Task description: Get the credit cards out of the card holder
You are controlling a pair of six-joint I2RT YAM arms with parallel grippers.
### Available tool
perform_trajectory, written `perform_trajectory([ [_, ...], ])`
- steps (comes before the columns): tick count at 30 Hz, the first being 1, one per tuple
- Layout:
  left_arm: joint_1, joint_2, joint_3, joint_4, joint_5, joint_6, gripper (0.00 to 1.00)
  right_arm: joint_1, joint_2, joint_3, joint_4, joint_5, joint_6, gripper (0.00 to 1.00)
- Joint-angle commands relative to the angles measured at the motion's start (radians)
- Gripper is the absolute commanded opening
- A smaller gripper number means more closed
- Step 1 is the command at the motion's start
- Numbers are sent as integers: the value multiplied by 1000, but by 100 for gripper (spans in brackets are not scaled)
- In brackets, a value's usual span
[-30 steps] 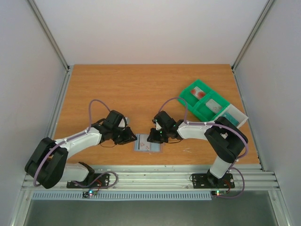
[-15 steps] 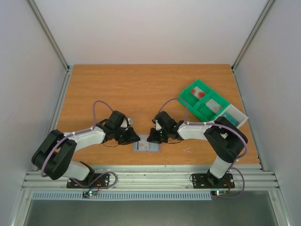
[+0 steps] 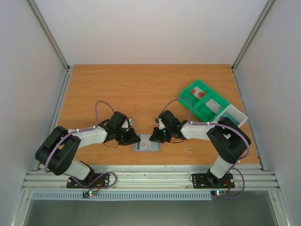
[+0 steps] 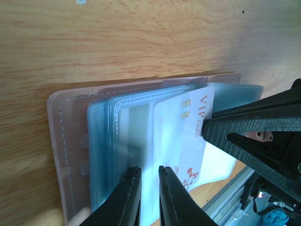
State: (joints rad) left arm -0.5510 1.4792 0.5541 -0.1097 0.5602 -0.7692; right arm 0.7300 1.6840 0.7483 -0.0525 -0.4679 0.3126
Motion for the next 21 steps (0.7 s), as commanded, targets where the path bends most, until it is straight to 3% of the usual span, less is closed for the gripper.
perform_trajectory([
  [1, -3, 40, -17, -43, -92, 34, 14, -28, -27, -27, -48, 30, -32, 1],
  [11, -3, 4, 6, -86, -96, 25, 19, -52, -148, -27, -121, 14, -98, 1],
  [21, -3, -89, 122, -231, -71, 73, 41, -69, -268, 50, -277, -80, -233, 1],
])
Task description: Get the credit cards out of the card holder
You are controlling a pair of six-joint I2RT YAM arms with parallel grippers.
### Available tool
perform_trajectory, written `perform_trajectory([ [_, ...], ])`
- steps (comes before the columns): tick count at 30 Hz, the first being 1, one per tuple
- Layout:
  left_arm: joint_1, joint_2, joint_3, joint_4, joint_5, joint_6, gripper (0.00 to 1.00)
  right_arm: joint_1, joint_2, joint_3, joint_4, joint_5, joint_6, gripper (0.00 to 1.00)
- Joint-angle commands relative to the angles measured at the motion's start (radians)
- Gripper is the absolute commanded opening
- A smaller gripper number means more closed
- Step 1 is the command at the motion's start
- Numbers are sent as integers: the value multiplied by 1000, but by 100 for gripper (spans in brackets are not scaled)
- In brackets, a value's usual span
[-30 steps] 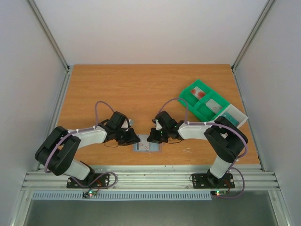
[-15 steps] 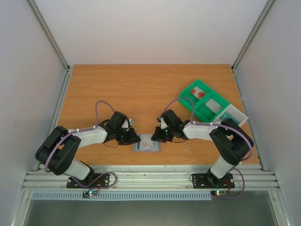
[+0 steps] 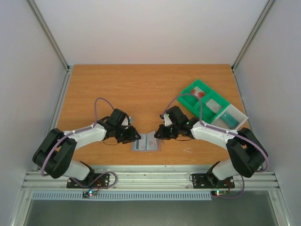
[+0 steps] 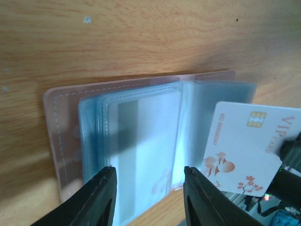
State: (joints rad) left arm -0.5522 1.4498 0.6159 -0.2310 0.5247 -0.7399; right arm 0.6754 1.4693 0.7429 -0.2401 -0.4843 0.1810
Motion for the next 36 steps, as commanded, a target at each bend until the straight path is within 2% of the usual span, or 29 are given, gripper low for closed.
perform_trajectory([
  [1, -2, -73, 73, -124, -31, 52, 43, -16, -63, 63, -109, -84, -118, 1],
  [6, -2, -168, 110, -124, 61, 97, 52, -17, -101, 92, -197, -169, -211, 1],
  [10, -2, -204, 140, -159, 108, 147, 57, -17, -147, 87, -201, -218, -242, 1],
  [14, -2, -214, 153, -162, 252, 208, 58, -17, -174, 92, -176, -332, -259, 1],
  [19, -2, -254, 145, -127, 356, 216, 57, -17, -191, 98, -152, -391, -265, 1],
  [36, -2, -324, 117, -74, 462, 152, 47, -17, -236, 108, -112, -487, -248, 1],
])
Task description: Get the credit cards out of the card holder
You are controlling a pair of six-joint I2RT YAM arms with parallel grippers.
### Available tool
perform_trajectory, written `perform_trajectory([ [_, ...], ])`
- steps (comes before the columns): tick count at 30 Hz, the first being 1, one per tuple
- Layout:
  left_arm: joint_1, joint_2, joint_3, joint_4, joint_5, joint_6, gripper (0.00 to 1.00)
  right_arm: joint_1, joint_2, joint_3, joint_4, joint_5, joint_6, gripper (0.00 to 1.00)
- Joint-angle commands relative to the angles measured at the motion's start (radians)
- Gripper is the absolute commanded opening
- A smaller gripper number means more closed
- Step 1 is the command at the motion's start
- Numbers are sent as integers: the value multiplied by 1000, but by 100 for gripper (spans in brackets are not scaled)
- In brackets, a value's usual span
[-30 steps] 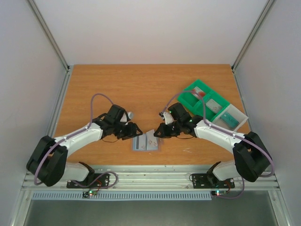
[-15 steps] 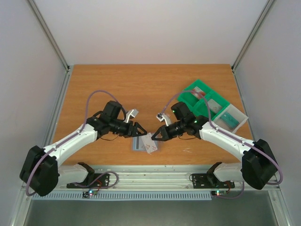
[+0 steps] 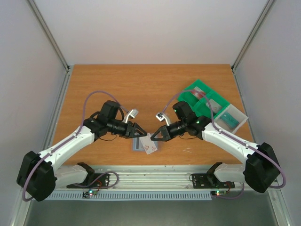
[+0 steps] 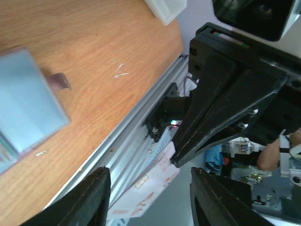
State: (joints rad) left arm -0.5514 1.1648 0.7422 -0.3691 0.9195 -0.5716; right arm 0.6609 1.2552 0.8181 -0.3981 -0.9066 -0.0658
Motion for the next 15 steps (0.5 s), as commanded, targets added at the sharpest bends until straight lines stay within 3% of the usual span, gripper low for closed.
perform_trajectory([
  [1, -2, -45, -14, 75, 78, -24, 45, -3, -25, 31, 52, -71, 1, 1],
  [6, -2, -54, -33, 121, 135, -60, 35, -3, -34, 27, 59, -75, 15, 1],
  [12, -2, -59, -44, 146, 166, -77, 3, -4, -37, 28, 63, -63, 30, 1],
  [15, -2, -58, -46, 165, 180, -88, 0, -3, -47, 29, 66, -50, 41, 1],
])
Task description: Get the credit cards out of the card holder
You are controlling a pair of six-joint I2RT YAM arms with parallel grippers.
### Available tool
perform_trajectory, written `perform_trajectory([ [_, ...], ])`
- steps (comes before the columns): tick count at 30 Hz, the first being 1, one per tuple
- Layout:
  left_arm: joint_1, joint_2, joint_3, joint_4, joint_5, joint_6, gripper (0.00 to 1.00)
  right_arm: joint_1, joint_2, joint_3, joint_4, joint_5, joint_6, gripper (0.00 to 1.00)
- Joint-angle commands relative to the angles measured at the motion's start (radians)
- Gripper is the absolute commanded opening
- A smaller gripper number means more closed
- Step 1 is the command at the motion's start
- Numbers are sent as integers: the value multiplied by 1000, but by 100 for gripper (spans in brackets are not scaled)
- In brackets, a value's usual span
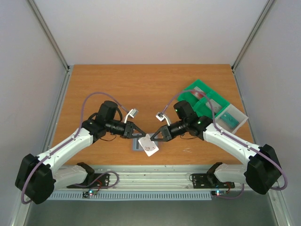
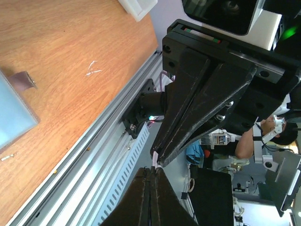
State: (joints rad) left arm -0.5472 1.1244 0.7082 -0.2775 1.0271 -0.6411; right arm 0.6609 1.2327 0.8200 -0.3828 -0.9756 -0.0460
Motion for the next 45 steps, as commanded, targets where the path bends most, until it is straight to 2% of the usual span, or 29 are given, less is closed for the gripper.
perform_trajectory([
  [1, -6, -20, -14, 78, 73, -21, 0, -4, -29, 25, 51, 26, 25, 1],
  [5, -7, -41, -30, 111, 64, -42, 0, -3, -38, 24, 48, 64, 44, 2],
  [9, -7, -57, -47, 173, 40, -101, 0, -3, -61, 13, 53, 149, 116, 17],
  [16, -7, -77, -26, 183, -62, -158, 0, -16, -121, -30, 124, 283, 307, 42],
  [25, -7, -113, -6, 222, -247, -241, 0, -15, -186, -142, 334, 333, 560, 53],
  [29, -7, -132, -22, 265, -348, -295, 0, -15, -209, -168, 354, 387, 626, 57],
  [33, -7, -153, -98, 431, -447, -427, 0, -16, -210, -189, 428, 387, 676, 66],
  [40, -7, -156, -132, 526, -512, -531, 0, -16, -200, -214, 515, 385, 743, 65],
  [42, -7, -153, -128, 526, -516, -531, 0, -15, -193, -225, 558, 374, 764, 62],
  [45, -7, -155, -131, 539, -527, -539, 0, -15, -180, -247, 634, 363, 795, 51],
])
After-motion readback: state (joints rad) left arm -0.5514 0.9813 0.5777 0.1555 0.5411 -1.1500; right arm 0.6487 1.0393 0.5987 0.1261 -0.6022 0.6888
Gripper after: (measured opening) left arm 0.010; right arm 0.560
